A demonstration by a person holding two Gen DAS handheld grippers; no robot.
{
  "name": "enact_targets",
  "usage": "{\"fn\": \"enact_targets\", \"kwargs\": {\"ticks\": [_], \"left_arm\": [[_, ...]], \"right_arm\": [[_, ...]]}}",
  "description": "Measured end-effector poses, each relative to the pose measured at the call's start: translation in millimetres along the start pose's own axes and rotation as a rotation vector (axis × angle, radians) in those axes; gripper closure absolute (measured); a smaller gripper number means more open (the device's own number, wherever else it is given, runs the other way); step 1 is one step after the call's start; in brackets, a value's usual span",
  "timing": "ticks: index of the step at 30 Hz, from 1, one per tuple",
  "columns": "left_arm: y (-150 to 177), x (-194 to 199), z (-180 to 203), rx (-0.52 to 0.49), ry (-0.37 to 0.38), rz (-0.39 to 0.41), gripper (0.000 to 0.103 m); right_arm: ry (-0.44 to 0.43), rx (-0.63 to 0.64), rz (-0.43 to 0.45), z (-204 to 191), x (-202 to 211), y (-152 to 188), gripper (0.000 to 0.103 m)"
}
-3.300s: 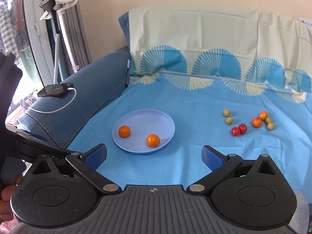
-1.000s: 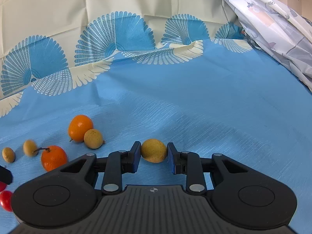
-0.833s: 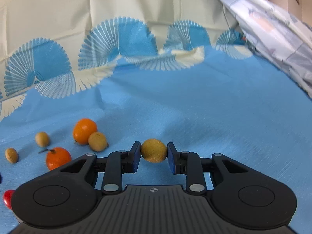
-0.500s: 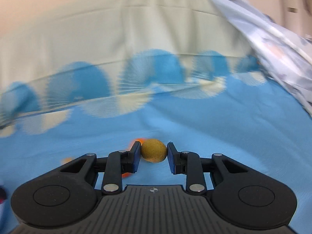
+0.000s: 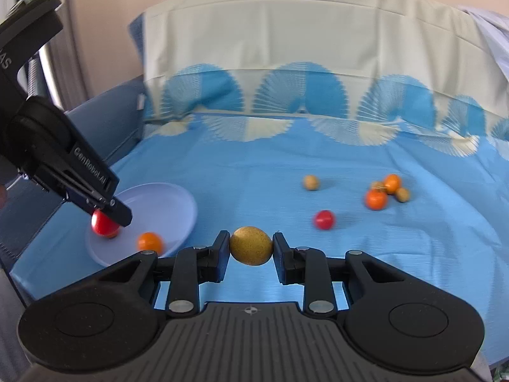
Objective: Organize fruits
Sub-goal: 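Carry tomato and longan to the plate and open both tools to release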
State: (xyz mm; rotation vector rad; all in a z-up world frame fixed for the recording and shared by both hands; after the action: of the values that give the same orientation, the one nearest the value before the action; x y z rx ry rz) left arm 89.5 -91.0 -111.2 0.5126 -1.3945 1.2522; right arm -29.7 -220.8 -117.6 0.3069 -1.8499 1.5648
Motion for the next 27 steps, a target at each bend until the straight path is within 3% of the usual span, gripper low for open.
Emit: {"fn": "enact_targets", "kwargs": {"ticks": [10,27], "left_arm": [[1,41,-65,0.12,0.03,0.088,0.072],[-48,-5,-115,0.213,0.052,0.081,0.072]], "right_arm": [[-0.072,0.094,0.027,-71,15,-21,0.073],[-0.132,0.224,0.005,-146,-40,-37,0.073]]}}
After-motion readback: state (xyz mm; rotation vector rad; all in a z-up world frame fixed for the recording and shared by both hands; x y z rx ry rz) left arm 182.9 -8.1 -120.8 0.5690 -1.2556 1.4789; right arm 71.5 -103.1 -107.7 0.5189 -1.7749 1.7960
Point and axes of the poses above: each gripper's, at about its wrist camera, not at the fingertips, and x roughly against the way its jaws point, z to its right, y to its underside, the point moved 8 cm from there along -x, roughly the way its jaws point, and after that the axes turned 12 degrees about y, right-handed, at the moved point
